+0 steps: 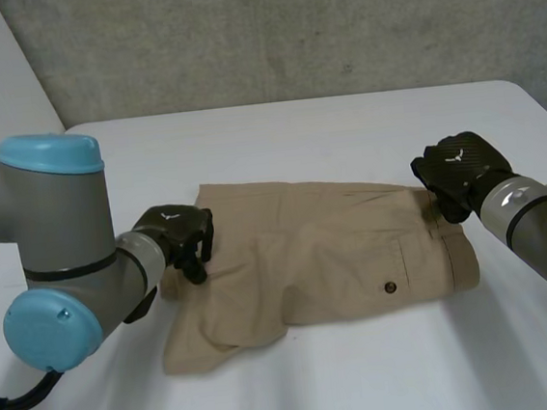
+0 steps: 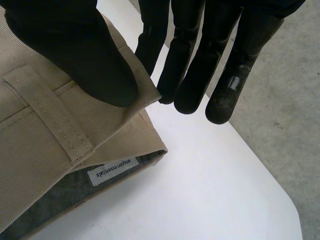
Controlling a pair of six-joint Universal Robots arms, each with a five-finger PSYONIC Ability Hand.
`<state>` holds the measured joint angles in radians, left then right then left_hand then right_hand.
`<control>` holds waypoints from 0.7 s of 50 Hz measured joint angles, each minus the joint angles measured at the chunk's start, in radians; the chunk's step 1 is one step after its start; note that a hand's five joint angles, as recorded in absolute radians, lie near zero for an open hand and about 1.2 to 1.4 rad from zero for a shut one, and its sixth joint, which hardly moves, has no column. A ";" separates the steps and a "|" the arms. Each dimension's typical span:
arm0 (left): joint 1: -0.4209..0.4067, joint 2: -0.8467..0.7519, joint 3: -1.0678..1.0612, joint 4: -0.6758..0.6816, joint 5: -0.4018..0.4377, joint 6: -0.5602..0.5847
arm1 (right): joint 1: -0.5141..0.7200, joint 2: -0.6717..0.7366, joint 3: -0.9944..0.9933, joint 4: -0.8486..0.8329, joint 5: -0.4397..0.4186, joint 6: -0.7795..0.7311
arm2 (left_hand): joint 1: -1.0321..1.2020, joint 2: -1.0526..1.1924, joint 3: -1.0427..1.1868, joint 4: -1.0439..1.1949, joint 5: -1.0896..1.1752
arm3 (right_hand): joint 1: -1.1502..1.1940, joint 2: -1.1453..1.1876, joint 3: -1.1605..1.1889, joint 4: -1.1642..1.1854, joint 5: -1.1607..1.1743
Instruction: Fold the shorts.
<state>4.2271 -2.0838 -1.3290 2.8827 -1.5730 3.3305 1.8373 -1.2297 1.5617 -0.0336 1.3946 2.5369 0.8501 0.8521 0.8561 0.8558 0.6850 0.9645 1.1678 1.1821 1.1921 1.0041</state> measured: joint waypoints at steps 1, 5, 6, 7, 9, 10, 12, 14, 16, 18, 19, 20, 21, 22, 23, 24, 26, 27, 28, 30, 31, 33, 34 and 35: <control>-0.001 -0.001 0.001 0.001 0.000 0.000 | 0.000 0.000 0.001 0.000 0.000 0.000 | 0.000 -0.001 -0.001 -0.003 -0.002 | 0.000 0.000 0.000 0.000 0.000; -0.006 -0.007 0.005 0.003 -0.001 0.000 | -0.002 -0.001 0.006 0.000 -0.001 -0.001 | -0.037 -0.037 -0.037 -0.038 -0.040 | 0.000 0.000 0.000 0.000 0.000; -0.006 -0.007 0.005 0.003 -0.001 0.000 | -0.002 -0.001 0.006 0.000 -0.001 -0.001 | -0.037 -0.037 -0.037 -0.038 -0.040 | 0.000 0.000 0.000 0.000 0.000; -0.007 -0.011 0.007 0.003 -0.001 0.000 | -0.002 -0.001 0.007 0.000 -0.001 -0.001 | -0.050 -0.051 -0.051 -0.054 -0.055 | 0.000 0.000 0.000 0.000 0.000; -0.008 -0.021 0.012 0.004 -0.002 0.001 | -0.003 -0.002 0.011 0.000 -0.002 -0.002 | -0.071 -0.075 -0.076 -0.079 -0.080 | 0.000 0.000 0.000 0.000 0.000; -0.008 -0.027 0.015 0.005 -0.002 0.001 | -0.004 -0.002 0.013 0.000 -0.002 -0.002 | -0.082 -0.084 -0.086 -0.090 -0.091 | 0.000 0.000 0.000 0.000 0.000; -0.008 -0.034 0.019 0.007 -0.003 0.001 | -0.004 -0.002 0.015 0.000 -0.002 -0.002 | -0.113 -0.115 -0.115 -0.121 -0.122 | 0.000 0.000 0.000 0.000 0.000; -0.008 -0.048 0.027 0.013 -0.003 0.001 | -0.004 -0.002 0.018 0.000 -0.003 -0.003 | -0.150 -0.153 -0.155 -0.157 -0.158 | 0.000 0.000 0.000 0.000 0.000; -0.007 -0.056 0.032 0.018 -0.004 0.002 | -0.004 -0.002 0.020 0.000 -0.003 -0.003 | -0.172 -0.173 -0.174 -0.179 -0.180 | 0.000 0.000 0.000 0.000 0.000; -0.007 -0.067 0.040 0.030 -0.005 0.002 | -0.003 -0.002 0.023 0.000 -0.004 -0.003 | -0.193 -0.199 -0.199 -0.202 -0.206 | 0.000 0.000 0.000 0.000 0.000; -0.006 -0.071 0.043 0.036 -0.005 0.002 | -0.003 -0.002 0.024 0.000 -0.004 -0.003 | -0.194 -0.202 -0.203 -0.205 -0.211 | 0.000 0.000 0.000 0.000 0.000; -0.006 -0.074 0.045 0.040 -0.006 0.002 | -0.003 -0.002 0.025 0.000 -0.004 -0.003 | -0.194 -0.204 -0.205 -0.207 -0.213 | 0.000 0.000 0.000 0.000 0.000; -0.006 -0.078 0.048 0.046 -0.006 0.003 | -0.003 -0.002 0.025 0.000 -0.004 -0.003 | -0.194 -0.204 -0.205 -0.207 -0.213 | 0.000 0.000 0.000 0.000 0.000; -0.006 -0.081 0.050 0.053 -0.007 0.003 | -0.002 -0.002 0.026 0.000 -0.004 -0.003 | -0.194 -0.205 -0.206 -0.207 -0.213 | 0.000 0.000 0.000 0.000 0.000; -0.006 -0.083 0.052 0.058 -0.007 0.003 | -0.002 -0.002 0.026 0.000 -0.004 -0.003 | -0.194 -0.205 -0.206 -0.207 -0.213 | 0.000 0.000 0.000 0.000 0.000; -0.006 -0.086 0.053 0.065 -0.007 0.003 | -0.001 -0.002 0.027 0.000 -0.005 -0.003 | -0.194 -0.205 -0.206 -0.207 -0.213 | 0.000 0.000 0.000 0.000 0.000; -0.006 -0.091 0.056 0.074 -0.008 0.005 | -0.001 -0.002 0.027 -0.001 -0.005 -0.003 | -0.194 -0.205 -0.206 -0.207 -0.213 | 0.000 0.000 0.000 0.000 0.000; -0.006 -0.093 0.056 0.076 -0.008 0.006 | 0.000 -0.002 0.027 -0.001 -0.005 -0.003 | -0.194 -0.205 -0.206 -0.207 -0.213 | 0.000 0.000 0.000 0.000 0.000; -0.006 -0.093 0.056 0.076 -0.008 0.006 | 0.000 -0.002 0.027 -0.001 -0.005 -0.003 | -0.194 -0.205 -0.206 -0.207 -0.213 | 0.000 0.000 0.000 0.000 0.000; -0.006 -0.103 0.060 0.085 -0.009 0.017 | 0.001 -0.002 0.028 -0.001 -0.005 -0.004 | -0.194 -0.205 -0.206 -0.207 -0.213 | 0.000 0.000 0.000 0.000 0.000; -0.006 -0.107 0.061 0.086 -0.010 0.024 | 0.002 -0.002 0.028 -0.001 -0.005 -0.004 | -0.194 -0.206 -0.206 -0.207 -0.213 | 0.000 0.000 0.000 0.000 0.000; -0.006 -0.111 0.062 0.087 -0.010 0.030 | 0.002 -0.002 0.028 -0.001 -0.005 -0.004 | -0.194 -0.206 -0.206 -0.207 -0.213 | 0.000 0.000 0.000 0.000 0.000; -0.007 -0.119 0.065 0.087 -0.011 0.047 | 0.003 -0.002 0.028 -0.001 -0.005 -0.004 | -0.194 -0.206 -0.206 -0.207 -0.213 | 0.000 0.000 0.000 0.000 0.000; -0.007 -0.122 0.065 0.087 -0.011 0.052 | 0.003 -0.002 0.028 -0.001 -0.005 -0.004 | -0.194 -0.206 -0.206 -0.207 -0.213 | 0.000 0.000 0.000 0.000 0.000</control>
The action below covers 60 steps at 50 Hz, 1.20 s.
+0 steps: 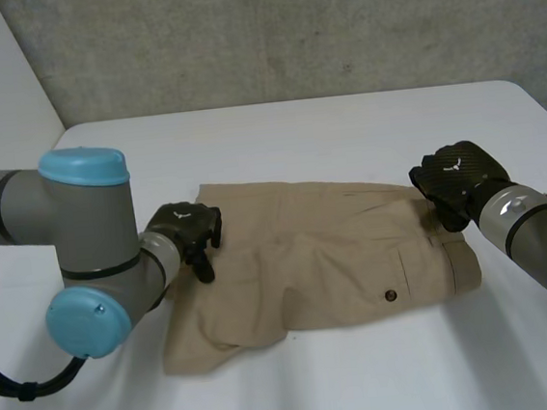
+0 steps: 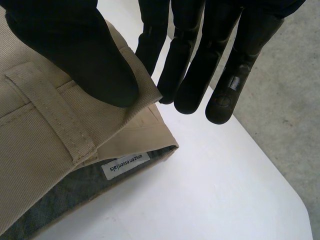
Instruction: Fold the shorts.
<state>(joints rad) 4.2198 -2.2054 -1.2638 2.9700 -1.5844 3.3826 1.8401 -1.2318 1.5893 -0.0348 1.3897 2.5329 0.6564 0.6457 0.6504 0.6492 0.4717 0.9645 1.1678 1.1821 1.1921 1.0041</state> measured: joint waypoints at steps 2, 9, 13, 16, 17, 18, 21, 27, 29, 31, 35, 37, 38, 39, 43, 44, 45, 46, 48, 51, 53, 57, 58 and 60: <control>-0.001 -0.009 0.002 0.000 0.000 0.017 | 0.000 0.000 0.000 0.000 0.000 -0.001 | 0.000 0.000 0.000 0.000 0.000 | 0.000 0.000 0.000 0.000 0.000; -0.001 -0.023 0.012 -0.001 0.002 0.032 | 0.001 0.000 0.000 0.000 0.002 -0.003 | 0.470 0.463 0.453 0.460 0.452 | 0.000 0.000 0.000 0.000 0.000; -0.003 -0.009 0.024 -0.002 0.002 0.026 | 0.000 0.000 -0.003 0.000 0.006 -0.006 | 0.475 0.543 0.525 0.542 0.489 | 0.000 0.000 0.000 0.000 0.000; -0.007 0.031 0.023 -0.002 0.002 0.016 | -0.001 0.000 -0.004 0.000 0.007 -0.006 | 0.475 0.544 0.527 0.543 0.490 | 0.000 0.000 0.000 0.000 0.000; -0.009 0.061 0.020 -0.003 0.002 0.008 | -0.003 -0.001 -0.004 0.001 0.008 -0.007 | 0.475 0.544 0.527 0.543 0.490 | 0.000 0.000 0.000 0.000 0.000; -0.009 0.077 0.018 -0.003 0.003 0.003 | -0.003 -0.001 -0.004 0.001 0.008 -0.008 | 0.475 0.544 0.527 0.543 0.490 | 0.000 0.000 0.000 0.000 0.000; -0.011 0.142 0.009 -0.005 0.005 -0.019 | -0.007 -0.008 -0.001 0.008 0.008 -0.014 | 0.475 0.544 0.530 0.543 0.489 | 0.000 0.000 0.000 0.000 0.000; -0.007 0.336 -0.051 -0.021 0.017 -0.076 | -0.022 -0.105 0.038 0.069 0.001 -0.058 | 0.475 0.546 0.532 0.543 0.490 | 0.000 0.000 0.000 0.000 0.000; -0.005 0.395 -0.089 -0.033 0.030 -0.083 | -0.029 -0.158 0.056 0.091 -0.003 -0.072 | 0.475 0.546 0.532 0.544 0.489 | 0.000 0.000 0.000 0.000 0.000; -0.004 0.431 -0.124 -0.040 0.045 -0.083 | -0.037 -0.213 0.075 0.114 -0.009 -0.083 | 0.475 0.547 0.533 0.544 0.489 | 0.000 0.000 0.000 0.000 0.000; -0.003 0.486 -0.201 -0.051 0.078 -0.078 | -0.052 -0.292 0.105 0.161 -0.026 -0.099 | 0.475 0.548 0.533 0.544 0.490 | 0.000 0.000 0.000 0.000 0.000; -0.002 0.501 -0.230 -0.052 0.088 -0.075 | -0.062 -0.316 0.116 0.187 -0.038 -0.105 | 0.475 0.548 0.533 0.544 0.490 | 0.000 0.000 0.000 0.000 0.000; -0.002 0.506 -0.240 -0.053 0.090 -0.074 | -0.067 -0.324 0.119 0.198 -0.043 -0.108 | 0.475 0.548 0.533 0.544 0.489 | 0.000 0.000 0.000 0.000 0.000; -0.002 0.515 -0.254 -0.054 0.093 -0.073 | -0.076 -0.336 0.124 0.216 -0.051 -0.112 | 0.475 0.548 0.533 0.544 0.490 | 0.000 0.000 0.000 0.000 0.000; 0.001 0.579 -0.300 -0.067 0.097 -0.068 | -0.129 -0.405 0.134 0.301 -0.090 -0.132 | 0.475 0.548 0.533 0.544 0.489 | 0.000 0.000 0.000 0.000 0.000; 0.005 0.609 -0.307 -0.076 0.097 -0.066 | -0.151 -0.437 0.135 0.330 -0.106 -0.137 | 0.475 0.548 0.533 0.544 0.490 | 0.000 0.000 0.000 0.000 0.000; 0.008 0.629 -0.309 -0.081 0.098 -0.066 | -0.157 -0.448 0.134 0.338 -0.112 -0.138 | 0.475 0.548 0.533 0.544 0.490 | 0.000 0.000 0.000 0.000 0.000; 0.013 0.651 -0.310 -0.086 0.098 -0.065 | -0.168 -0.470 0.133 0.352 -0.123 -0.140 | 0.475 0.548 0.533 0.544 0.489 | 0.000 0.000 0.000 0.000 0.000; 0.026 0.702 -0.310 -0.098 0.100 -0.064 | -0.185 -0.507 0.131 0.373 -0.145 -0.142 | 0.475 0.548 0.533 0.544 0.490 | 0.000 0.000 0.000 0.000 0.000; 0.057 0.802 -0.301 -0.116 0.103 -0.063 | -0.211 -0.570 0.125 0.397 -0.187 -0.143 | 0.475 0.548 0.533 0.544 0.490 | 0.000 0.000 0.000 0.000 0.000; 0.067 0.835 -0.297 -0.120 0.104 -0.063 | -0.219 -0.589 0.122 0.402 -0.201 -0.142 | 0.475 0.548 0.533 0.544 0.490 | 0.000 0.000 0.000 0.000 0.000; 0.085 0.915 -0.287 -0.134 0.106 -0.064 | -0.236 -0.633 0.111 0.413 -0.236 -0.138 | 0.475 0.548 0.533 0.544 0.490 | 0.000 0.000 0.000 0.000 0.000; 0.085 0.925 -0.286 -0.137 0.106 -0.064 | -0.239 -0.640 0.107 0.417 -0.240 -0.137 | 0.475 0.548 0.533 0.544 0.490 | 0.000 0.000 0.000 0.000 0.000; 0.084 0.941 -0.285 -0.144 0.106 -0.065 | -0.241 -0.648 0.101 0.422 -0.245 -0.136 | 0.475 0.548 0.533 0.544 0.490 | 0.000 0.000 0.000 0.000 0.000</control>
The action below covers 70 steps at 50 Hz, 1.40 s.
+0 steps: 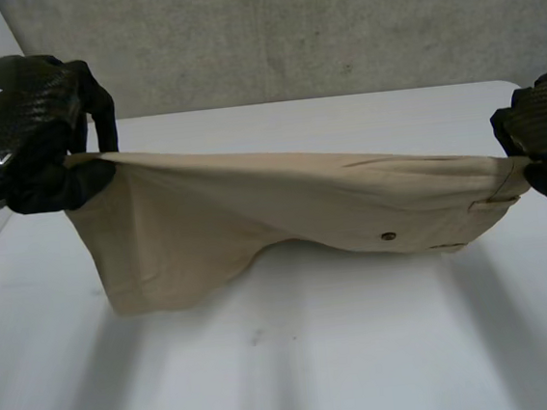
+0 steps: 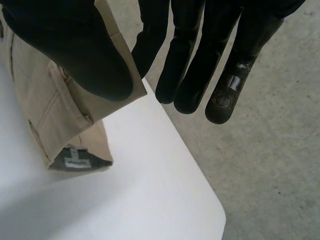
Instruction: Fold the shorts.
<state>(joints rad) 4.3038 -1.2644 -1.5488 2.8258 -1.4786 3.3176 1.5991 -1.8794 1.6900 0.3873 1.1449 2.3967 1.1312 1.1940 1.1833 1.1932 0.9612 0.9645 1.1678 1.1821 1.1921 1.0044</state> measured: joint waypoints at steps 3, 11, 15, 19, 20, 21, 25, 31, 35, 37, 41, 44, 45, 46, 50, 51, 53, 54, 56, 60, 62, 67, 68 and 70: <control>-0.005 0.034 0.005 -0.019 0.000 -0.002 | -0.002 -0.013 -0.027 0.024 -0.004 0.002 | 0.000 0.000 0.001 0.000 0.000 | 0.000 0.000 0.000 0.000 0.000; -0.007 0.081 0.020 -0.033 0.001 -0.003 | 0.001 -0.021 -0.080 0.064 -0.002 0.003 | 0.000 0.002 0.003 0.001 0.000 | 0.000 0.000 0.000 0.000 0.000; -0.005 0.083 0.017 -0.032 0.002 -0.002 | 0.002 -0.018 -0.086 0.070 -0.003 0.003 | 0.000 0.002 0.003 0.004 0.000 | 0.000 0.000 0.000 0.000 0.000; -0.002 0.030 -0.004 -0.023 0.012 0.000 | -0.002 0.013 -0.067 0.064 -0.008 0.000 | 0.000 0.003 0.003 0.004 0.000 | 0.000 0.000 0.000 0.000 0.000; 0.000 0.004 -0.009 -0.020 0.016 0.000 | -0.003 0.033 -0.061 0.061 -0.009 -0.001 | 0.000 0.003 0.003 0.004 0.000 | 0.000 0.000 0.000 0.000 0.000; 0.001 -0.022 -0.013 -0.015 0.020 0.001 | -0.004 0.048 -0.059 0.059 -0.009 -0.002 | 0.000 0.003 0.003 0.004 0.000 | 0.000 0.000 0.000 0.000 0.000; 0.006 -0.131 -0.019 0.006 0.030 0.003 | -0.004 0.145 -0.054 0.047 -0.007 -0.007 | 0.000 0.003 0.003 0.004 0.000 | 0.000 0.000 0.000 0.000 0.000; 0.008 -0.351 0.029 0.067 0.033 0.018 | 0.011 0.345 -0.088 0.015 0.006 -0.004 | 0.000 0.003 0.003 0.004 0.000 | 0.000 0.000 0.000 0.000 0.000; 0.008 -0.486 0.096 0.104 0.031 0.048 | 0.032 0.445 -0.120 -0.024 0.026 0.006 | 0.000 0.003 0.003 0.004 0.000 | 0.000 0.000 0.000 0.000 0.000; 0.007 -0.618 0.182 0.133 0.022 0.085 | 0.066 0.542 -0.165 -0.077 0.069 0.020 | 0.000 0.003 0.003 0.004 0.000 | 0.000 0.000 0.000 0.000 0.000; 0.007 -0.743 0.276 0.154 0.005 0.121 | 0.100 0.623 -0.213 -0.124 0.122 0.031 | 0.000 0.003 0.004 0.004 0.000 | 0.000 0.000 0.000 0.000 0.000; 0.006 -0.899 0.409 0.173 -0.028 0.169 | 0.144 0.728 -0.283 -0.180 0.194 0.038 | 0.000 0.003 0.005 0.004 0.000 | 0.000 0.000 0.000 0.000 0.000; 0.004 -0.994 0.499 0.186 -0.053 0.205 | 0.161 0.770 -0.312 -0.202 0.220 0.039 | 0.000 0.003 0.006 0.004 0.000 | 0.000 0.000 0.000 0.000 0.000; 0.004 -1.032 0.538 0.193 -0.064 0.221 | 0.176 0.815 -0.344 -0.227 0.246 0.040 | 0.000 0.003 0.007 0.004 0.000 | 0.000 0.000 0.000 0.000 0.000; -0.005 -1.192 0.701 0.240 -0.099 0.302 | 0.209 0.935 -0.425 -0.313 0.291 0.041 | 0.000 0.003 0.007 0.004 0.019 | 0.020 0.000 0.000 0.000 0.001; -0.006 -1.211 0.718 0.250 -0.102 0.312 | 0.213 0.950 -0.435 -0.329 0.296 0.041 | 0.000 0.003 0.007 0.004 0.019 | 0.020 0.000 0.000 0.000 0.001; -0.008 -1.236 0.740 0.266 -0.106 0.326 | 0.219 0.972 -0.447 -0.356 0.302 0.040 | 0.000 0.004 0.007 0.004 0.019 | 0.020 0.000 0.000 0.000 0.001; -0.012 -1.270 0.767 0.297 -0.109 0.345 | 0.230 1.004 -0.464 -0.407 0.314 0.039 | 0.000 0.004 0.007 0.004 0.019 | 0.021 0.000 0.000 0.000 0.001; -0.016 -1.291 0.775 0.331 -0.109 0.355 | 0.240 1.033 -0.475 -0.465 0.329 0.036 | 0.000 0.004 0.007 0.004 0.019 | 0.020 0.000 0.000 0.000 0.000; -0.025 -1.310 0.761 0.406 -0.103 0.363 | 0.256 1.077 -0.489 -0.565 0.367 0.024 | 0.000 0.004 0.007 0.004 0.019 | 0.020 0.000 0.000 0.000 0.001; -0.029 -1.312 0.747 0.438 -0.101 0.363 | 0.263 1.089 -0.492 -0.594 0.383 0.018 | 0.000 -0.007 0.000 -0.006 0.019 | 0.020 0.000 0.000 0.000 0.001; -0.039 -1.305 0.705 0.528 -0.098 0.361 | 0.285 1.087 -0.494 -0.630 0.417 0.021 | -0.173 -0.216 -0.203 -0.215 -0.157 | -0.026 -0.063 -0.059 -0.062 -0.056; -0.040 -1.302 0.697 0.542 -0.098 0.360 | 0.289 1.075 -0.495 -0.627 0.419 0.039 | -0.183 -0.232 -0.219 -0.231 -0.171 | -0.267 -0.344 -0.352 -0.361 -0.336; -0.041 -1.297 0.686 0.554 -0.098 0.360 | 0.292 1.060 -0.499 -0.616 0.414 0.072 | -0.182 -0.236 -0.222 -0.235 -0.174 | -0.398 -0.518 -0.529 -0.532 -0.517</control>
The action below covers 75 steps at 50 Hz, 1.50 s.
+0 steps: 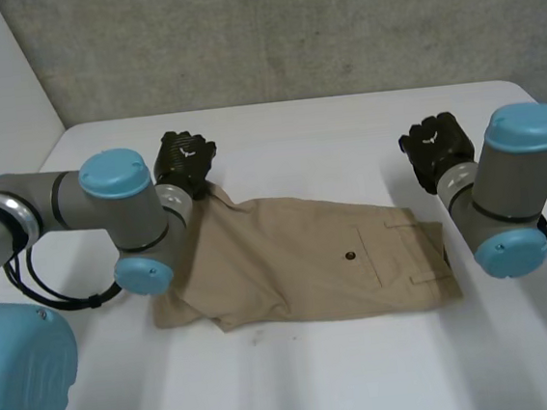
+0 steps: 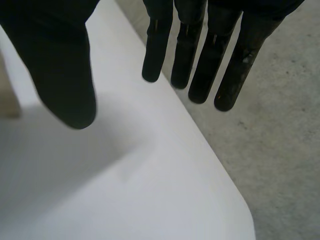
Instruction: Fold the shorts.
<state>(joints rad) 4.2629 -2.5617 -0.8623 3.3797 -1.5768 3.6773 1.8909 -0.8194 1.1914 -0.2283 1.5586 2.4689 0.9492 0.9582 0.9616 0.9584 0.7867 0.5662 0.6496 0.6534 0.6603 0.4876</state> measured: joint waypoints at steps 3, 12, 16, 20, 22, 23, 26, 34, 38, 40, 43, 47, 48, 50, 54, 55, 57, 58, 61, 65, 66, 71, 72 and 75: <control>0.000 0.014 -0.022 0.008 -0.001 0.000 | -0.002 -0.021 -0.025 0.063 -0.038 0.098 | 0.006 0.001 0.000 0.001 0.000 | -0.038 -0.044 -0.047 -0.057 -0.058; -0.001 0.060 -0.101 0.004 -0.002 0.000 | -0.053 0.058 -0.193 0.370 -0.241 0.432 | 0.007 -0.001 0.000 0.000 0.000 | -0.039 -0.046 -0.056 -0.066 -0.066; -0.001 0.069 -0.121 0.003 -0.004 -0.001 | -0.074 0.111 -0.236 0.423 -0.267 0.478 | 0.007 -0.001 0.000 0.000 0.000 | -0.039 -0.046 -0.056 -0.066 -0.065; 0.000 0.072 -0.127 0.002 -0.006 -0.001 | -0.084 0.149 -0.253 0.436 -0.268 0.484 | 0.007 -0.002 0.000 0.000 0.000 | -0.039 -0.046 -0.056 -0.066 -0.065; 0.000 0.072 -0.126 0.002 -0.006 -0.002 | -0.085 0.158 -0.256 0.435 -0.267 0.481 | 0.007 -0.002 0.000 0.000 0.000 | -0.039 -0.046 -0.056 -0.066 -0.065; 0.001 0.072 -0.126 0.002 -0.006 -0.002 | -0.084 0.160 -0.256 0.434 -0.266 0.481 | 0.007 -0.002 0.000 0.000 0.000 | -0.039 -0.046 -0.056 -0.066 -0.065; 0.001 0.072 -0.126 0.001 -0.006 -0.002 | -0.084 0.168 -0.257 0.432 -0.264 0.476 | 0.007 -0.002 0.000 0.000 0.000 | -0.039 -0.046 -0.056 -0.066 -0.065; 0.001 0.072 -0.128 0.000 -0.005 -0.002 | -0.083 0.181 -0.259 0.429 -0.262 0.473 | 0.007 -0.002 0.000 0.000 0.000 | -0.039 -0.046 -0.056 -0.066 -0.065; 0.000 0.071 -0.132 0.000 -0.005 -0.002 | -0.082 0.186 -0.259 0.429 -0.262 0.473 | 0.007 -0.002 0.000 0.000 0.000 | 0.075 0.099 0.084 0.076 0.061; 0.000 0.071 -0.137 0.000 -0.005 -0.002 | -0.082 0.186 -0.257 0.428 -0.262 0.473 | 0.007 -0.002 0.000 0.000 0.000 | 0.223 0.281 0.273 0.265 0.219; 0.001 0.072 -0.143 0.000 -0.005 -0.002 | -0.081 0.172 -0.250 0.427 -0.263 0.475 | 0.007 -0.002 0.000 0.000 0.000 | 0.322 0.512 0.515 0.513 0.454; 0.001 0.076 -0.152 0.000 -0.005 -0.002 | -0.080 0.124 -0.222 0.423 -0.267 0.477 | 0.007 -0.003 0.000 0.000 0.000 | 0.361 0.512 0.527 0.528 0.482; 0.002 0.079 -0.154 0.000 -0.005 -0.002 | -0.080 0.110 -0.213 0.421 -0.268 0.476 | 0.007 -0.003 0.000 0.000 0.000 | 0.377 0.512 0.527 0.529 0.484; 0.002 0.086 -0.158 0.000 -0.005 -0.002 | -0.080 0.077 -0.190 0.419 -0.270 0.474 | 0.007 -0.004 -0.002 -0.001 0.000 | 0.382 0.512 0.527 0.529 0.485; 0.003 0.099 -0.168 0.000 -0.005 -0.002 | -0.081 0.022 -0.147 0.417 -0.270 0.470 | 0.002 -0.005 -0.003 -0.004 -0.002 | 0.382 0.512 0.527 0.529 0.488; 0.003 0.104 -0.172 -0.001 -0.005 -0.002 | -0.081 0.006 -0.132 0.418 -0.268 0.468 | 0.001 -0.006 -0.003 -0.004 -0.002 | 0.382 0.512 0.527 0.529 0.488; 0.003 0.111 -0.177 -0.001 -0.005 -0.002 | -0.081 -0.011 -0.114 0.419 -0.266 0.464 | 0.000 -0.006 -0.003 -0.004 -0.002 | 0.382 0.512 0.527 0.529 0.488; 0.002 0.115 -0.182 -0.001 -0.005 -0.003 | -0.082 -0.021 -0.101 0.421 -0.263 0.461 | -0.001 -0.007 -0.004 -0.004 -0.003 | 0.382 0.512 0.527 0.529 0.488; 0.001 0.125 -0.196 -0.002 -0.005 -0.003 | -0.083 -0.051 -0.060 0.426 -0.252 0.445 | -0.003 -0.010 -0.008 -0.006 -0.008 | 0.382 0.512 0.527 0.529 0.488; -0.001 0.133 -0.211 -0.003 -0.005 -0.003 | -0.096 -0.091 -0.008 0.430 -0.233 0.418 | -0.004 -0.013 -0.012 -0.010 -0.012 | 0.382 0.512 0.527 0.529 0.488; -0.002 0.135 -0.214 -0.003 -0.005 -0.003 | -0.101 -0.098 0.002 0.431 -0.229 0.412 | -0.007 -0.015 -0.013 -0.012 -0.014 | 0.382 0.512 0.527 0.529 0.488; -0.003 0.137 -0.221 -0.004 -0.005 -0.003 | -0.136 -0.122 0.046 0.445 -0.213 0.358 | -0.010 -0.018 -0.017 -0.014 -0.017 | 0.382 0.512 0.527 0.529 0.488; -0.004 0.137 -0.222 -0.004 -0.005 -0.003 | -0.139 -0.122 0.049 0.447 -0.212 0.351 | -0.013 -0.022 -0.021 -0.020 -0.022 | 0.382 0.512 0.527 0.529 0.488; -0.005 0.137 -0.223 -0.004 -0.005 -0.003 | -0.153 -0.112 0.058 0.459 -0.204 0.315 | -0.030 -0.038 -0.038 -0.037 -0.038 | 0.382 0.512 0.527 0.529 0.488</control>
<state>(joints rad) 4.2582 -2.4246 -1.0851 3.3756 -1.5815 3.6738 1.7384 -0.9311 1.2493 0.2308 1.3542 2.7843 0.9190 0.9199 0.9240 0.9219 0.7484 0.9482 1.1620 1.1804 1.1893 0.9759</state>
